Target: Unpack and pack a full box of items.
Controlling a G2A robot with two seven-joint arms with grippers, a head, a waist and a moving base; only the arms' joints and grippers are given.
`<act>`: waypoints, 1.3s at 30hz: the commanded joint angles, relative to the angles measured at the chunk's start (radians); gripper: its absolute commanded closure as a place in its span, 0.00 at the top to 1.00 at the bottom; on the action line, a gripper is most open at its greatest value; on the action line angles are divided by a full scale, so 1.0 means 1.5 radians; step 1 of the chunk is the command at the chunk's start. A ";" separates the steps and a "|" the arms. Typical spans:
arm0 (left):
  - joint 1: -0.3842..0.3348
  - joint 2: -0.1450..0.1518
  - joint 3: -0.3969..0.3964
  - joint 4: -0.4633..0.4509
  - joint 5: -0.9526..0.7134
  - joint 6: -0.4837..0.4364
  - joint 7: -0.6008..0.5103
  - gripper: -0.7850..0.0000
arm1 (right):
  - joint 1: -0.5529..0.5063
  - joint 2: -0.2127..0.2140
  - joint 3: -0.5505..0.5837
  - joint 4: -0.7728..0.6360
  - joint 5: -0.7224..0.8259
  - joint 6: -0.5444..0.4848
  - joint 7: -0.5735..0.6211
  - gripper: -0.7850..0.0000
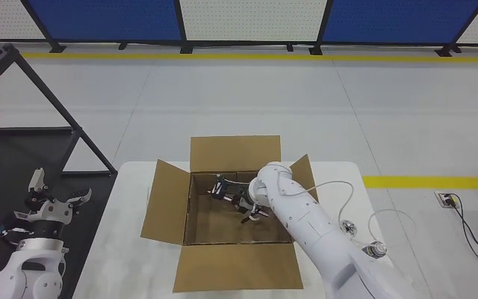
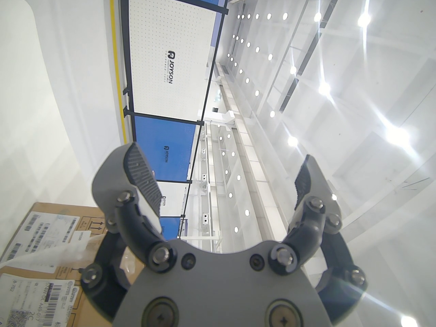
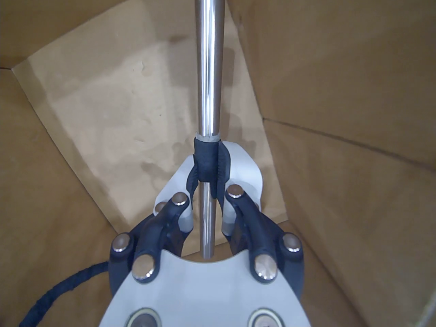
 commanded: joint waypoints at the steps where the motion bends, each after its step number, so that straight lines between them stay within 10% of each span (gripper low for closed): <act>1: 0.000 0.000 0.000 0.000 0.000 0.000 0.000 1.00 | -0.001 0.008 0.002 -0.018 -0.011 -0.003 -0.012 0.00; 11: 0.000 0.000 0.000 0.000 0.000 0.000 0.000 1.00 | -0.052 0.070 0.039 -0.198 -0.055 0.023 0.047 0.00; 25: 0.000 0.000 0.000 0.000 0.000 0.000 0.000 1.00 | -0.354 0.213 0.248 -0.785 -0.152 -0.050 0.211 0.00; 39: 0.000 0.000 0.000 0.000 0.000 0.000 0.000 1.00 | -0.380 0.221 0.269 -0.815 -0.155 -0.059 0.215 0.00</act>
